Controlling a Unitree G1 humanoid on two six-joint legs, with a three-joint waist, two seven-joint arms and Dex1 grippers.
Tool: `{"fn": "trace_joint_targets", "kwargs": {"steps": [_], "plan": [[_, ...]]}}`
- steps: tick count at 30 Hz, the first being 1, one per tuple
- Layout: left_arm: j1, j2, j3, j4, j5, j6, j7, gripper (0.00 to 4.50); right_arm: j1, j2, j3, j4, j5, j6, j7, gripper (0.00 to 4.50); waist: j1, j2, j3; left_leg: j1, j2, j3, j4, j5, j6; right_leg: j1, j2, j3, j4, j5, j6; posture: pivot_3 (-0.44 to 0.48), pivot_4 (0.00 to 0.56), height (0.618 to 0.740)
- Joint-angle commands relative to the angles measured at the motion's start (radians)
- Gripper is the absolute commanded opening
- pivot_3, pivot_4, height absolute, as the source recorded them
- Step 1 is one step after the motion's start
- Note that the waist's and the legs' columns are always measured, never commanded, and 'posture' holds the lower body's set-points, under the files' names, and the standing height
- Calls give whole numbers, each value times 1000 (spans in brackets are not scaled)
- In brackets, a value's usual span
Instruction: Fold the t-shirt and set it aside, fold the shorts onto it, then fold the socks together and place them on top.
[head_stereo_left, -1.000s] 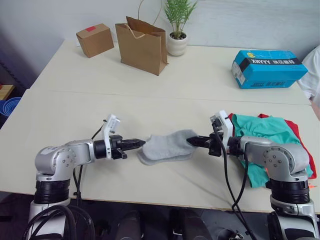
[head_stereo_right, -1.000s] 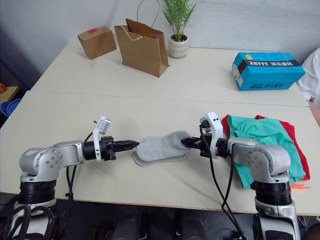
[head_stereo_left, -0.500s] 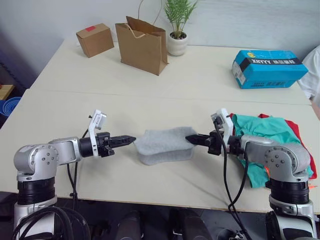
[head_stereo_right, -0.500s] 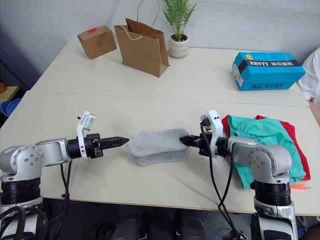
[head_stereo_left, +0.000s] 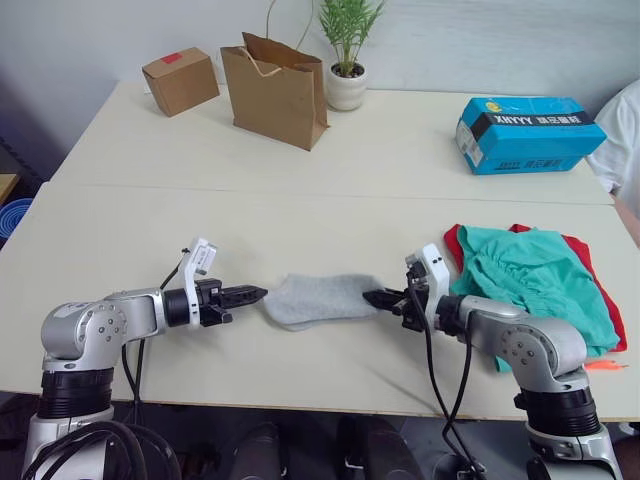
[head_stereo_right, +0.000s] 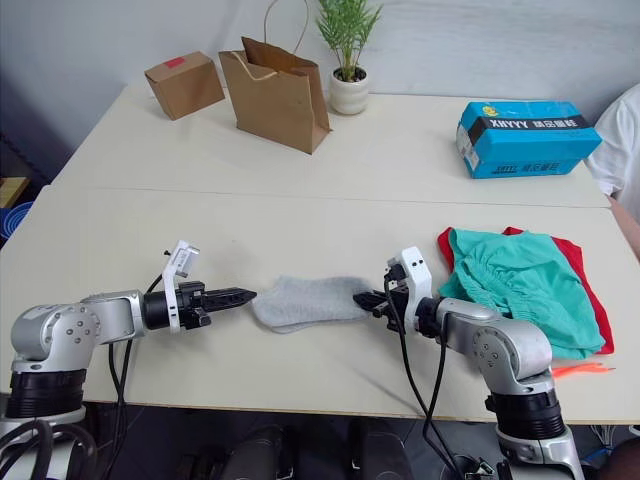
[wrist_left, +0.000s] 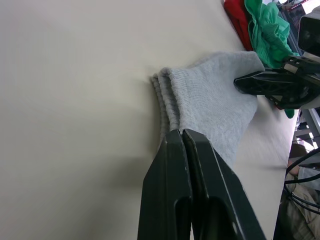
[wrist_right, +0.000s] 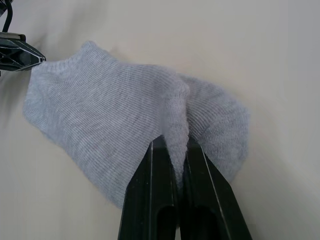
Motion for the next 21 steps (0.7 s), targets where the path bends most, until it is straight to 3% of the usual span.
{"fn": "trace_joint_targets", "kwargs": {"steps": [1, 3, 6, 9, 13, 15, 18, 21], "plan": [[9, -2, 17, -1, 1, -28, -4, 0, 3, 5, 4, -11, -5, -43, 20, 13, 0, 0, 0, 0, 0, 0, 0, 0, 0, 0, 0, 0, 0, 0, 0, 0, 150, 740], [15, 1, 21, -7, -10, -25, -10, 0, 5, 5, 2, -1, -10, -50, 17, 13, 0, 0, 0, 0, 0, 0, 0, 0, 0, 0, 0, 0, 0, 0, 0, 0, 150, 740], [30, 37, 14, -19, -16, -12, -35, 0, 15, -33, 23, -15, 0, -44, 66, 719, 0, 0, 0, 0, 0, 0, 0, 0, 0, 0, 0, 0, 0, 0, 0, 0, 150, 740], [16, 23, 32, 2, 15, -65, -7, 617, 24, -55, 34, -20, -36, -98, 90, 1688, 1, 0, 0, 0, 0, 0, 0, 0, 0, 0, 0, 0, 0, 0, 0, 0, 150, 740], [19, 34, 6, -7, 55, -141, -24, 1886, 33, -102, 1, -3, -93, -234, 142, 3065, 2, 0, 0, -1, -1, 0, 0, 0, 1, 0, -1, 0, 0, 0, 0, 0, 150, 740], [21, 45, 36, -11, 86, -260, -57, 2506, 31, -155, -44, 10, -86, -269, 199, 3071, 3, 0, 0, -1, -1, 0, 0, -1, 1, 0, -1, 0, -1, 0, 0, 0, 150, 740], [18, 44, 113, -20, 102, -476, -151, 2506, 9, -248, -99, 10, -51, -309, 318, 3071, 4, 0, 0, -4, 0, 0, 1, -1, 0, -3, 0, -1, -2, 0, 0, 0, 150, 740], [6, 48, 72, -39, 119, -538, -200, 2536, -19, -278, -96, -32, 21, -261, 383, 2895, 0, 0, 0, -5, 0, 0, 1, -1, 1, -4, 0, -1, -2, 0, 0, 0, 150, 740]]}}
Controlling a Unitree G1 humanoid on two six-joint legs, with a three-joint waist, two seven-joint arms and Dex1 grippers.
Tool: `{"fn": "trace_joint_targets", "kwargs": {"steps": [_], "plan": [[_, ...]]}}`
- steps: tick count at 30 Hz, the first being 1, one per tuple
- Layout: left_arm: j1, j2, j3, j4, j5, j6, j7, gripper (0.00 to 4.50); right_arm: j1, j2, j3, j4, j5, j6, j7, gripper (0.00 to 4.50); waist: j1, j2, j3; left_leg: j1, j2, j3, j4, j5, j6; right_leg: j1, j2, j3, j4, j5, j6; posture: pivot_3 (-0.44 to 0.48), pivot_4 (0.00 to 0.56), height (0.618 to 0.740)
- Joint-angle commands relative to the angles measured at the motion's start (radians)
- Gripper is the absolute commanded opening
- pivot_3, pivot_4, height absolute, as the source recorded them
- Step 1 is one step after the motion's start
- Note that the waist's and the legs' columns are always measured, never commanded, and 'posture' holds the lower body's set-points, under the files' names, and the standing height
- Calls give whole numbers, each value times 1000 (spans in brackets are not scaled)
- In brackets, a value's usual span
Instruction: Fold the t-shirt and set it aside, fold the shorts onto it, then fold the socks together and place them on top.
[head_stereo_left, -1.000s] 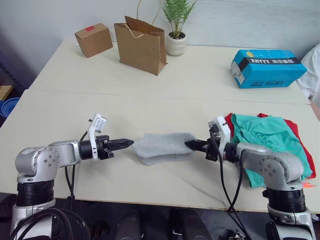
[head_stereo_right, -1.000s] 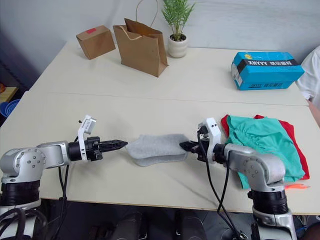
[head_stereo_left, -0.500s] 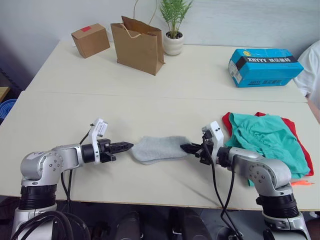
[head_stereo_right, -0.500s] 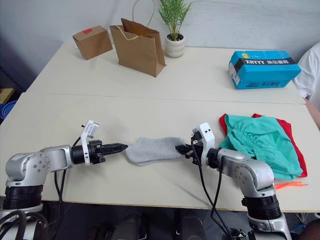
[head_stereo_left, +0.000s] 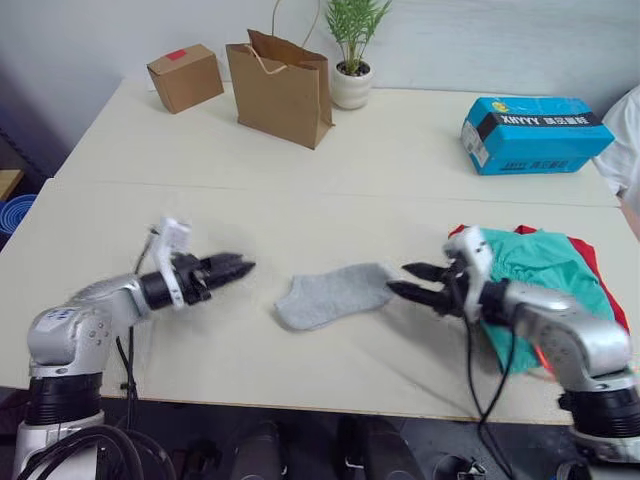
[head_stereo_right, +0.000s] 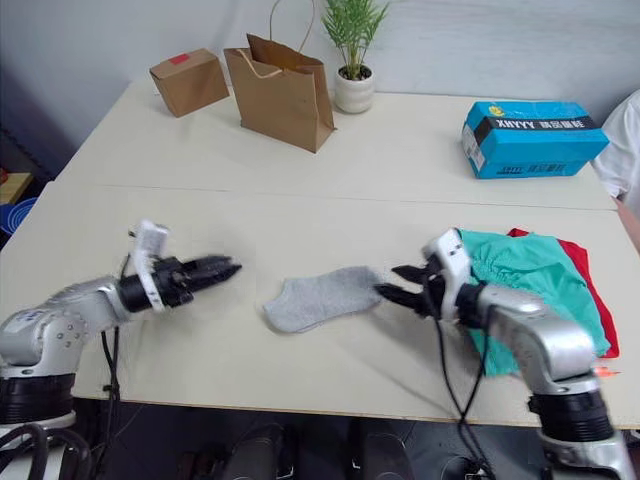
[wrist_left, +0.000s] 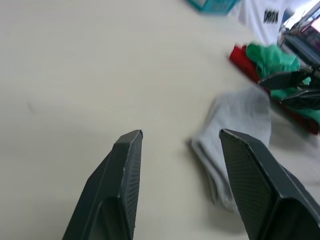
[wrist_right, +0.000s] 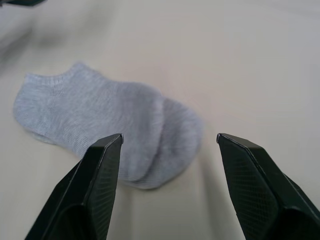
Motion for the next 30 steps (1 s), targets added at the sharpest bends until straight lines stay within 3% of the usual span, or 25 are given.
{"fn": "trace_joint_targets", "kwargs": {"steps": [1, 4, 9, 10, 13, 20, 27, 30], "plan": [[-29, -9, -38, -40, 15, -89, -58, 2548, -38, 3, -1, -69, 88, 20, 65, 2682, -2, 0, 0, 0, 0, 0, 0, 0, 0, 0, 0, 0, 0, 0, 0, 0, 150, 740], [-54, -53, -163, -53, 104, -177, -59, 1925, -78, 97, 71, -60, 15, -84, 19, 1747, 0, 0, 0, 0, 0, 0, 0, 0, 0, 0, 0, 0, 1, 0, 0, 0, 150, 740], [-43, -136, -381, -21, 292, -289, -10, 351, -78, 222, 278, 64, -278, -397, -36, 11, 0, 0, 0, 0, -1, 0, 1, 1, 0, 0, 0, 0, 1, 1, 1, 0, 150, 740], [-38, -164, -407, -13, 302, -280, 7, 37, -69, 237, 316, 106, -331, -454, -44, 0, 0, 0, 0, -1, -1, 0, 1, 1, 1, 0, 0, 0, 1, 1, 1, 0, 150, 740], [-32, -203, -489, 32, 419, -336, 57, 11, -53, 285, 355, 232, -433, -592, -88, 0, 1, 0, 0, -2, -1, 1, 2, 1, 1, 0, 0, 0, 0, 1, 2, 0, 150, 740], [8, -178, -512, 159, 521, -410, 64, 11, -43, 353, 265, 344, -413, -668, -136, 0, -3, 0, 0, 5, 0, 0, 3, 2, 2, 5, 0, 0, 3, 1, 2, 0, 150, 740], [20, -164, -452, 198, 471, -422, 28, 11, -30, 341, 184, 455, -454, -702, -219, 0, -5, 1, -1, 14, 0, 1, -1, 1, 2, 11, 0, 1, 4, 1, 1, 0, 150, 740], [15, -185, -426, 194, 445, -488, 9, 11, -15, 346, 113, 346, -294, -586, -166, 0, -4, 2, -1, 14, 0, 1, -1, 2, 0, 11, 0, 2, 4, 1, 1, 0, 150, 740]]}}
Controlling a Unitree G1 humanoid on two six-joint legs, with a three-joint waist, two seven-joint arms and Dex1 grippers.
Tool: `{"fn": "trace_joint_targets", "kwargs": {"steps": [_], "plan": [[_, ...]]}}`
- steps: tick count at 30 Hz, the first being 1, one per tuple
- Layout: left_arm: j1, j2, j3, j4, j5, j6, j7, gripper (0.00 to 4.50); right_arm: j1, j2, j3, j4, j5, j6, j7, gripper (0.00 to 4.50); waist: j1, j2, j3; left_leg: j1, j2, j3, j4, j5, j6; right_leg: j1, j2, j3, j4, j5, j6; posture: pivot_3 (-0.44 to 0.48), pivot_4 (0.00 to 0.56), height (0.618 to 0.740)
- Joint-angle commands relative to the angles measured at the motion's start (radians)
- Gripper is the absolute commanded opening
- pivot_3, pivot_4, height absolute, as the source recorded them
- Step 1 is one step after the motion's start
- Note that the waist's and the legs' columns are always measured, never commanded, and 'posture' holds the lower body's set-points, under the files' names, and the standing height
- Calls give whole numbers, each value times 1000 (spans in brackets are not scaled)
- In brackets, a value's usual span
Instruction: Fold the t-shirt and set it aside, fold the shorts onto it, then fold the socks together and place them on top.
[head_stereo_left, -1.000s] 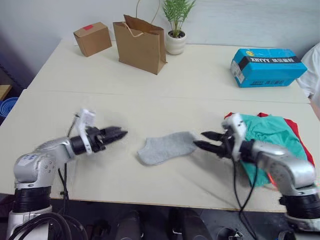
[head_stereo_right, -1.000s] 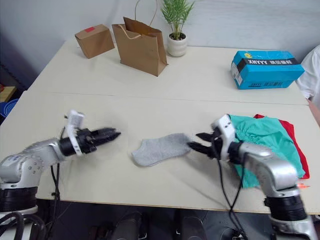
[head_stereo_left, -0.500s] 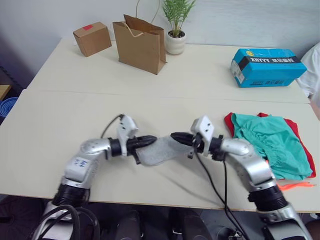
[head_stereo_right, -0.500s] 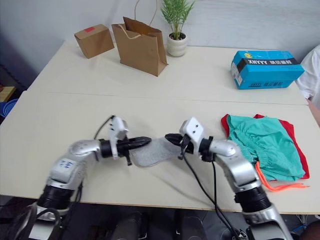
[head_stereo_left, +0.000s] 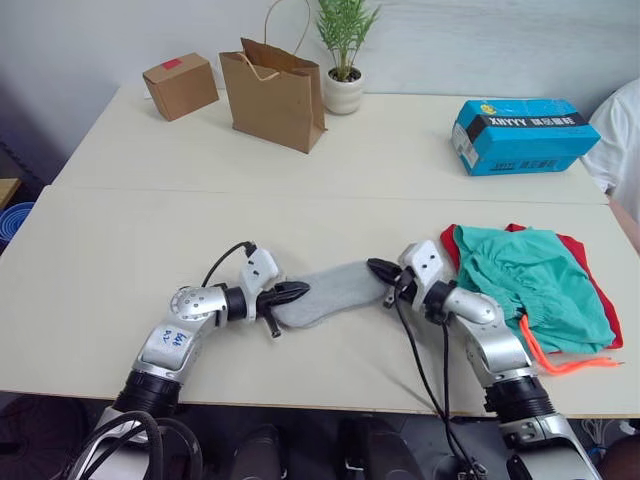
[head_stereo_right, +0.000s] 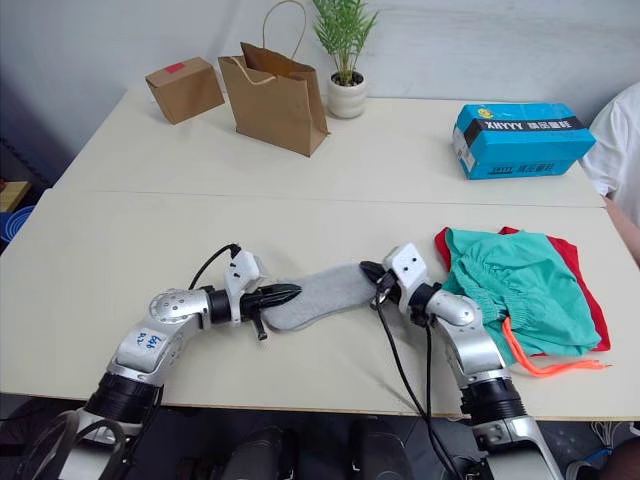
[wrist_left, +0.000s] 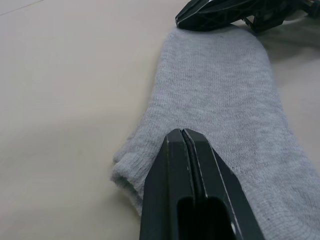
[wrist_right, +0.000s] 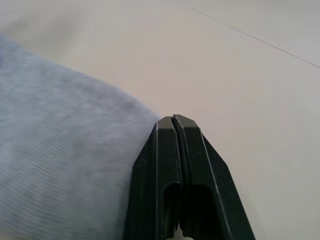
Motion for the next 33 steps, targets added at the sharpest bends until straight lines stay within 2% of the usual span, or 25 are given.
{"fn": "trace_joint_targets", "kwargs": {"steps": [1, 3, 6, 9, 12, 14, 17, 23, 26, 33], "plan": [[25, -9, 56, 31, -30, -42, -21, 11, 21, 4, -102, -154, 218, 191, 46, 0, 0, 0, 0, 0, 0, 0, 0, 0, 0, 0, 0, 0, 0, 0, 0, 0, 150, 740], [19, -25, 89, 2, -102, -42, -72, 11, 20, -12, -150, -264, 340, 356, 33, 0, -1, 1, 1, -2, 0, 0, 0, 0, 0, -2, 0, 0, 0, 0, 0, 0, 150, 740], [4, -13, 84, -5, -115, -42, -140, 0, 1, -42, -242, -349, 547, 656, -44, 567, 3, 1, 1, -3, 0, 0, 0, 0, 1, -3, 0, 0, 0, 0, 0, 0, 150, 740], [-26, -22, 81, -6, -116, -36, -156, 0, -19, -72, -314, -339, 707, 937, -130, 1621, 6, 1, 1, -4, 0, -1, 1, -2, 3, -2, 0, 0, -1, 0, 0, 0, 150, 740], [-63, -34, 50, 6, -79, -60, -164, 0, -14, -95, -351, -325, 814, 1135, -173, 2679, 15, 1, 1, -5, 0, -2, 1, -4, 7, -2, -1, -1, -2, 0, 0, 0, 150, 740], [-72, -47, 36, 24, -57, -73, -156, 0, -21, -75, -345, -348, 827, 1167, -210, 3402, 15, 1, 1, -6, -1, -1, 1, -5, 8, -2, -1, -1, -3, 0, 0, 0, 150, 740], [-78, -72, 35, 42, -58, -63, -149, 0, -60, 2, -375, -333, 839, 1207, -341, 4484, 1, 1, 1, -6, -1, 0, 0, -5, 8, -3, -1, -1, -3, 0, 0, 0, 150, 740], [-93, -79, 10, 86, -4, -86, -141, 0, -77, 40, -365, -312, 787, 1244, -448, 4484, 3, 1, 1, -7, 0, 0, 1, -4, 8, -4, 0, -1, -3, 0, 0, 0, 150, 740], [-84, -53, -30, 90, 16, -17, -176, 0, -83, 86, -405, -296, 783, 1229, -511, 4484, 2, 1, 0, -7, 0, 0, 1, -4, 8, -4, 0, -1, -3, 0, 0, 0, 150, 740], [-76, -79, -30, 111, 37, -31, -147, 0, -87, 146, -394, -302, 823, 1294, -531, 4484, 2, 1, -1, -5, 0, 0, 1, -4, 8, -2, 0, 0, -2, 0, 0, 0, 150, 740]]}}
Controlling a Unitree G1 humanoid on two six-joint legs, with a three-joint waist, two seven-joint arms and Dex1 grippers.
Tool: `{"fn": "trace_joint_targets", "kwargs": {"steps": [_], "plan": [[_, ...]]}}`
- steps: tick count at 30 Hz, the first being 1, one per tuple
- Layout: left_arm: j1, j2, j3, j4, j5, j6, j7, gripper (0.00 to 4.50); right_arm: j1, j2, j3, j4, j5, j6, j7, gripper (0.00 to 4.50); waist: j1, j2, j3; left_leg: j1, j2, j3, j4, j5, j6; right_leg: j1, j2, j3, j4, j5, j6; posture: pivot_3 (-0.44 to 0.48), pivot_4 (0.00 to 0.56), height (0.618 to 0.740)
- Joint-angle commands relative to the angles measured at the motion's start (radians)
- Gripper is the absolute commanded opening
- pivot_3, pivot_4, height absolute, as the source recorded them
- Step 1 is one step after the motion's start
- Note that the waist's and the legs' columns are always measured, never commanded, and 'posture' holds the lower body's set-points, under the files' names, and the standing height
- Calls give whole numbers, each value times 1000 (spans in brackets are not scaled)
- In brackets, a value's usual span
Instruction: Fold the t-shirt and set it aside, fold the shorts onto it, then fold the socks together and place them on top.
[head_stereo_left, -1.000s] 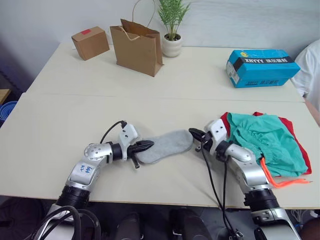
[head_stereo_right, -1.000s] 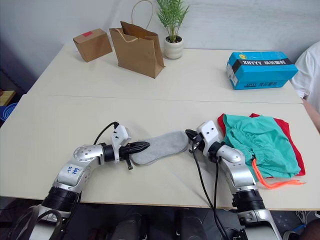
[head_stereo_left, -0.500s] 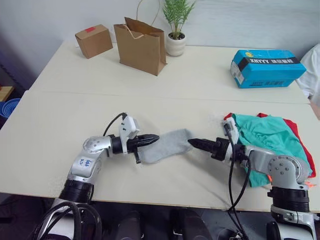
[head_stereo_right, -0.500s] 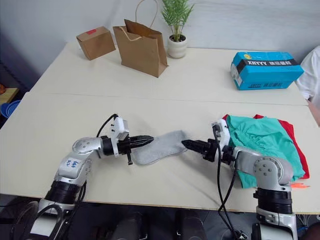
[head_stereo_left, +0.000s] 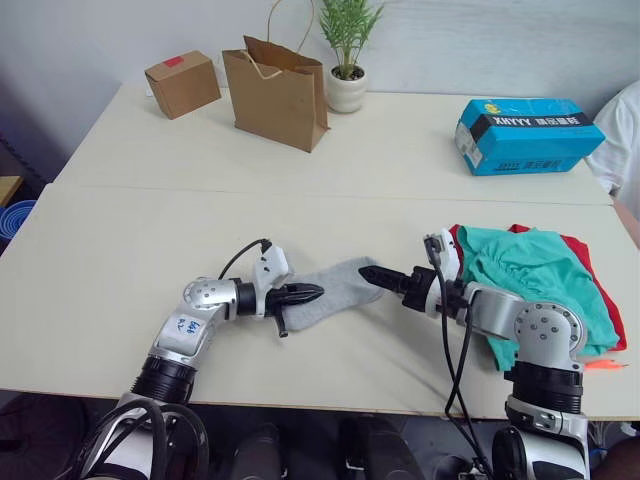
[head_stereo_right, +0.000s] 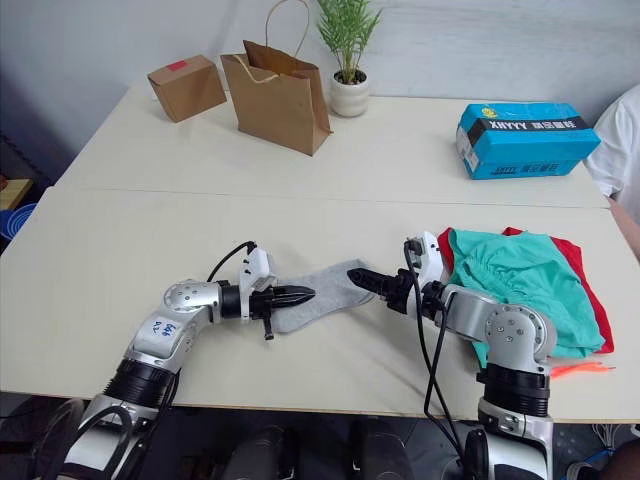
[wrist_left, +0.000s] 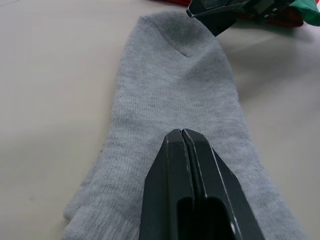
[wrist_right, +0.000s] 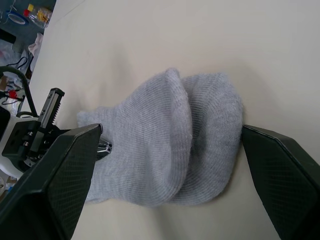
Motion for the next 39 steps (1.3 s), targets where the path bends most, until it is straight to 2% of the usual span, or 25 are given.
{"fn": "trace_joint_targets", "kwargs": {"steps": [1, 3, 6, 12, 15, 17, 24, 26, 28, 30, 34, 39], "plan": [[10, -8, -14, 9, 14, 0, 3, 0, 4, 29, 2, 11, 22, 59, -29, 4484, -1, 1, -1, 0, 0, 0, 0, 0, 0, 0, 0, 0, 0, 0, 0, 0, 150, 740], [12, -8, -14, 10, 15, -4, 0, 0, 4, 36, 6, -5, 35, 77, -24, 4484, -1, 1, -1, 0, 0, 0, 0, 0, 0, 0, 0, 0, 0, 0, 0, 0, 150, 740], [25, 0, -10, 6, 15, -21, -9, 0, 15, 73, -5, -42, 24, 28, -46, 3862, -1, 1, -1, 0, 0, 0, -1, 0, 0, 0, 0, 0, 0, 0, 0, 0, 150, 740], [23, 9, 7, 28, 12, -41, -13, 0, 44, 64, -23, -95, 51, 51, -40, 1772, 0, 1, -1, -1, 0, 0, -2, 0, 0, -1, 0, 0, -1, 0, 0, 0, 150, 740], [15, -11, 4, 38, 9, -54, -8, 0, 46, 35, -38, -120, 35, 20, -36, 610, 1, 2, -1, -1, 0, 0, -2, 0, 0, -1, 0, 0, -1, 0, 0, 0, 150, 740], [10, -24, 2, 42, 8, -59, -5, 0, 53, 16, -42, -141, 34, 5, -26, 15, 1, 2, -1, -1, 0, 0, -2, 0, 0, -1, 0, 0, -1, 0, 0, 0, 150, 740], [-53, -111, -4, 91, 18, -73, 35, 0, 130, -68, -23, -296, 30, -44, 14, 15, 9, 2, -1, -7, -1, -1, 0, -1, 1, -4, 0, -1, -4, 1, 2, 0, 150, 740], [-69, -141, 1, 107, 20, -78, 60, 0, 166, -135, 49, -373, -79, -191, 101, 15, 10, 2, -1, -9, -1, -1, 1, -1, 2, -6, 0, -1, -4, 1, 3, 0, 150, 740], [-78, -160, 0, 122, 24, -75, 77, 0, 195, -177, 133, -424, -252, -431, 175, 15, 11, 2, -1, -10, -2, -1, 1, -1, 3, -6, 0, -1, -5, 2, 4, 0, 150, 740], [-77, -164, 1, 135, 35, -73, 92, 0, 217, -203, 217, -435, -344, -541, 224, 15, 6, 1, 0, -10, -2, -1, 0, -1, 3, -6, 1, -1, -7, 3, 6, 0, 150, 740], [-65, -153, 32, 147, 29, -75, 114, 0, 230, -255, 379, -429, -444, -623, 327, 15, 1, 1, 0, -10, -2, -1, 0, -1, 2, -6, 1, -1, -6, 3, 6, 0, 150, 740], [-49, -148, 51, 121, 16, -44, 131, 0, 199, -247, 426, -388, -494, -646, 343, 15, 3, 1, 0, -9, -2, -1, 2, 0, 2, -6, 0, -1, -5, 3, 6, 0, 150, 740]]}}
